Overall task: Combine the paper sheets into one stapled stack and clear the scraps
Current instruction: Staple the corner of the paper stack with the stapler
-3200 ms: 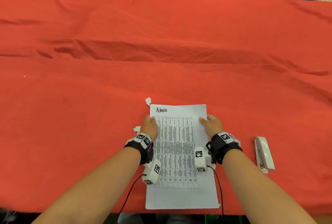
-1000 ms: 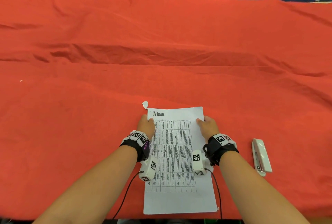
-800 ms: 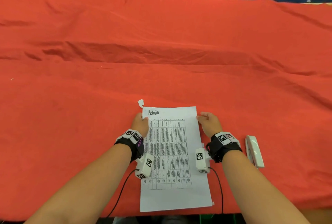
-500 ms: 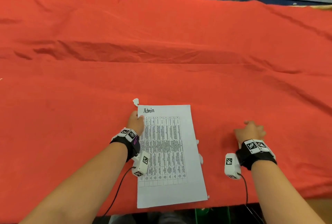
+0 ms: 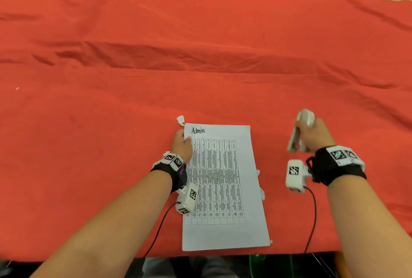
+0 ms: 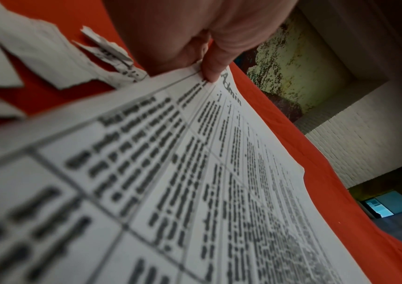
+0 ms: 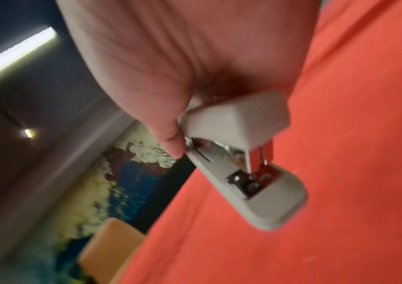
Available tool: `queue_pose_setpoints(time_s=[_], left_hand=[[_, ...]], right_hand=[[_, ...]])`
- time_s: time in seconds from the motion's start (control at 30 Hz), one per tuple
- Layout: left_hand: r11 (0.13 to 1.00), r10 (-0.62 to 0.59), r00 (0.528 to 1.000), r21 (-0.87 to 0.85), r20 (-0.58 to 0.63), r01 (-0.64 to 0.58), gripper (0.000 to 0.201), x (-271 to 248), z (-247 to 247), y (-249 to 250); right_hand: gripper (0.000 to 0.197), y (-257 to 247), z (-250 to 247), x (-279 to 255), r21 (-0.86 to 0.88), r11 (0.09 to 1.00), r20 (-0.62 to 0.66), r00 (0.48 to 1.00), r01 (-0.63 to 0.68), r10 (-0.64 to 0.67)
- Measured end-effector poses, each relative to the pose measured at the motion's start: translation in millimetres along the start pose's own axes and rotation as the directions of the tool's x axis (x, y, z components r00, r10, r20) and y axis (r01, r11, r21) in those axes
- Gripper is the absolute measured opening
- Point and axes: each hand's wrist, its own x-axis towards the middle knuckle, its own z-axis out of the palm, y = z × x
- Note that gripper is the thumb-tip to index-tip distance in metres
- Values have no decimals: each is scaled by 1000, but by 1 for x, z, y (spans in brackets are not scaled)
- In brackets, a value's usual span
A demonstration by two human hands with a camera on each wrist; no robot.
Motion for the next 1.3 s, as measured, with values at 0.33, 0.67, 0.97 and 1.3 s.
queue_pose_setpoints(time_s=[0.33,0.67,0.97,1.3], left_hand=[[988,107,994,-106,-27,-109,13,-6,2,-5],[976,180,983,-117,-39,-184,18,-12,0,-11],[980,189,981,-59,-35,-191,12,-16,1,-5],[972,231,971,48,-52,-229,10,-24,1,1]], right_hand=[[20,-132,145,-50,437,883,296,900,170,-320],[40,-127,197,-69,314,906,326,864,284,-384],[37,-129,204,-76,327,901,371,838,285,-400],[41,-131,207,-77,331,908,307,880,258,-362]])
